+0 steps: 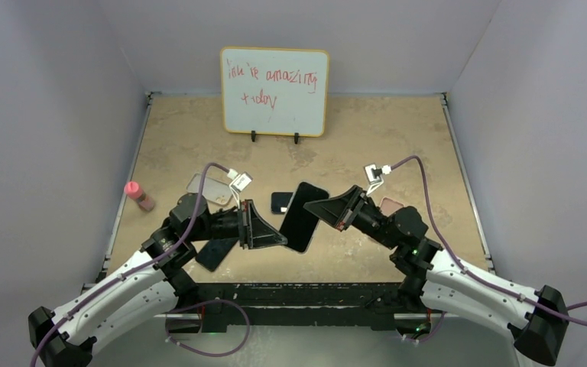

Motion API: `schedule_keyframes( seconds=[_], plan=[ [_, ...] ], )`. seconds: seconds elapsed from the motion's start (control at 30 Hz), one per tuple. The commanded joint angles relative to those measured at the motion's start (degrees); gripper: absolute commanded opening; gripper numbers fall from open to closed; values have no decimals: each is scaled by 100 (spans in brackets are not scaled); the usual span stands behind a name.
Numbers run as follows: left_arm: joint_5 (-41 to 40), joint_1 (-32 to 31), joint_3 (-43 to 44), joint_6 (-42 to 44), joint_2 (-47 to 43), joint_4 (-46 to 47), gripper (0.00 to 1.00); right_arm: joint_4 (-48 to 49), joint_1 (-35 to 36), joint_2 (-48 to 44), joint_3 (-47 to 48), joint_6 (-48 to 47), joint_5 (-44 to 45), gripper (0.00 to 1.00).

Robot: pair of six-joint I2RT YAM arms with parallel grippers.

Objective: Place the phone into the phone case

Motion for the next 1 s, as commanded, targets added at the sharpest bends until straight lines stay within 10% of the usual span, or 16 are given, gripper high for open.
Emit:
schedule_keyframes(
  seconds=[0.0, 0.2, 0.57, 0.73, 0.97],
  plan=[
    [-456, -4, 235, 305, -33, -464, 0, -62, 9, -167, 148, -80, 268, 0],
    [-823, -13, 345, 285, -176, -628, 45, -272, 9, -240, 67, -172, 20, 0],
    [-952, -1, 695, 102, 282, 146, 49, 183, 9, 219, 202, -409, -1496, 0],
    [-713, -1, 700, -8, 641, 563, 40, 752, 7, 519, 172, -235, -1875, 0],
    [-714, -2, 605, -90, 668, 816, 1, 454, 8, 578, 205, -360, -1987, 10]
  ],
)
